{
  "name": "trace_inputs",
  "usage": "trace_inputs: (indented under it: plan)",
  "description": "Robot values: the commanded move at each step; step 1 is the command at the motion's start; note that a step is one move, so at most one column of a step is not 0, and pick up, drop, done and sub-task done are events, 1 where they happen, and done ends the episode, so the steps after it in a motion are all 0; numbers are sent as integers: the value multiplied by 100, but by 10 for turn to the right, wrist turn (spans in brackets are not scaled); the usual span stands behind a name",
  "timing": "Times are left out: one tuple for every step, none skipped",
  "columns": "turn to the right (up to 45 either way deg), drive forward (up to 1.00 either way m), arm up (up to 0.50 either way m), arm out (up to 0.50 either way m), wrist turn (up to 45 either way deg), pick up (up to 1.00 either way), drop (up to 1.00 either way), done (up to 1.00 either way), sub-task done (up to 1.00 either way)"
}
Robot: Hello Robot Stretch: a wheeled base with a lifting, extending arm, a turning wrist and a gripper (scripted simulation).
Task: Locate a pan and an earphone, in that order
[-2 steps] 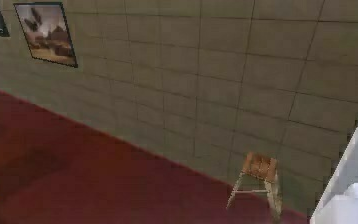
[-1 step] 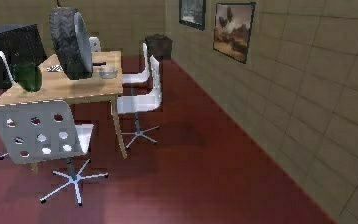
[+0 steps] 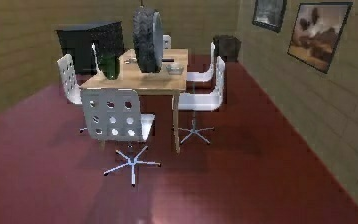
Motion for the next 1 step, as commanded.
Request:
trace_inputs:
  plan:
    - [0, 40, 0, 0, 0, 0, 0, 0, 0]
